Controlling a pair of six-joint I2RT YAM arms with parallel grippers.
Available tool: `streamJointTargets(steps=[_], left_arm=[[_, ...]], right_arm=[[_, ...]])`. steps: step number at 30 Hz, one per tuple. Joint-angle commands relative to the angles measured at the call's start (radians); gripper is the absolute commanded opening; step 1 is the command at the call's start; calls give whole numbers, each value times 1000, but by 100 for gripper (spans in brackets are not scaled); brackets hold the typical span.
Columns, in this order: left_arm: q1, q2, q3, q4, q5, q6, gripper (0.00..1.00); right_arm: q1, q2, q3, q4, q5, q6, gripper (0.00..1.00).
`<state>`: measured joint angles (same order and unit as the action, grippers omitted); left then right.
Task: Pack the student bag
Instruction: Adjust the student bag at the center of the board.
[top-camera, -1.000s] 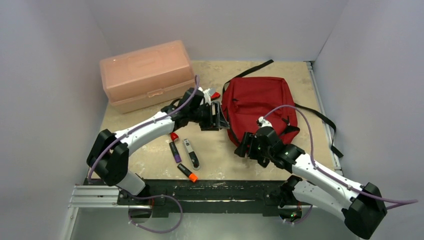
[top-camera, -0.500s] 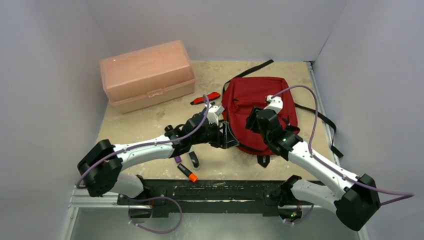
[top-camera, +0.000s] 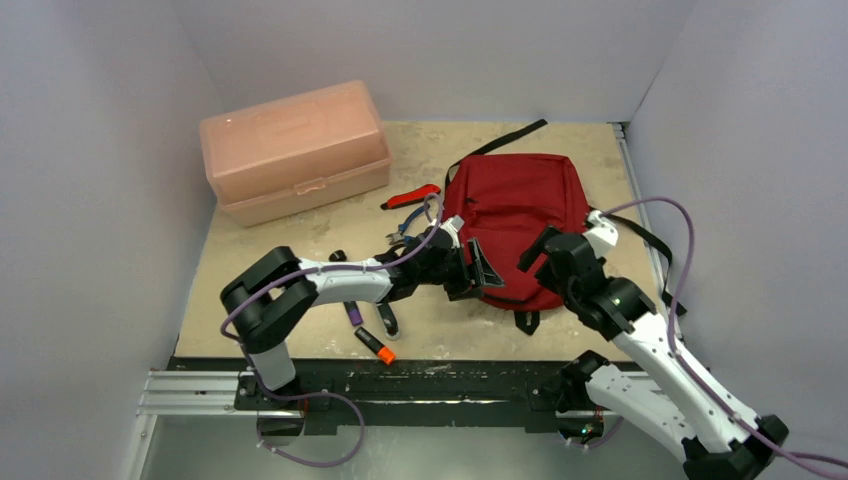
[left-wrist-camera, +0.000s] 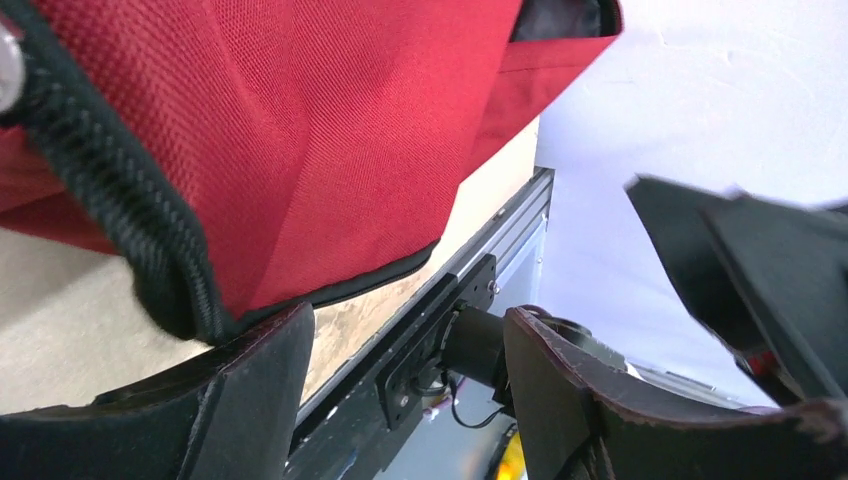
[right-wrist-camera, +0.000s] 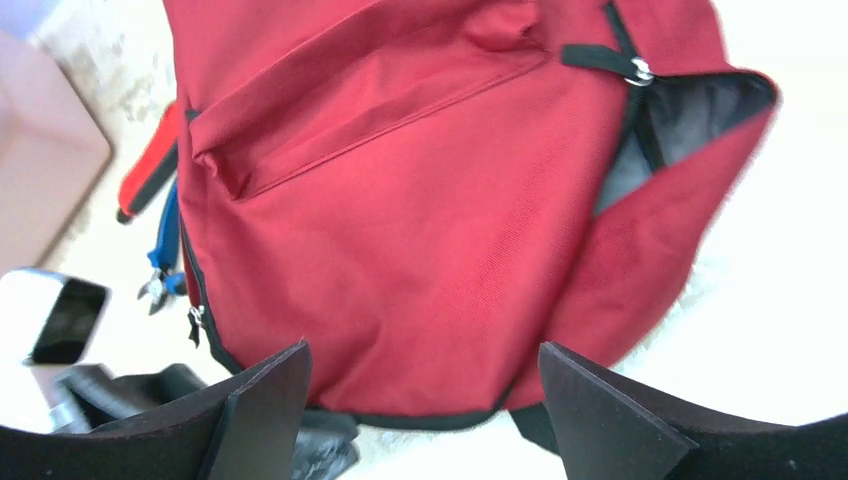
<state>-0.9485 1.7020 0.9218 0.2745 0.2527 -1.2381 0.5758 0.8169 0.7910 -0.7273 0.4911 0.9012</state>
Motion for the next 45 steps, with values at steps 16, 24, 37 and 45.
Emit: streamJointTargets(steps=[16,24,37,45], left_arm=[[-66,8,-45,119,-137,-280,75],[-47,127,97,242,-128,-304,28],[13,165,155,634,-64,-521,0],[13,179,167,731,-55,-605,0]], right_arm=[[-7,-141,-31,-172,125,196,84],[-6,-160,1,-301,167,309,83],[-6,-302,-195,-238,29,421,59],[-7,-183,-284,74,19,239,82]])
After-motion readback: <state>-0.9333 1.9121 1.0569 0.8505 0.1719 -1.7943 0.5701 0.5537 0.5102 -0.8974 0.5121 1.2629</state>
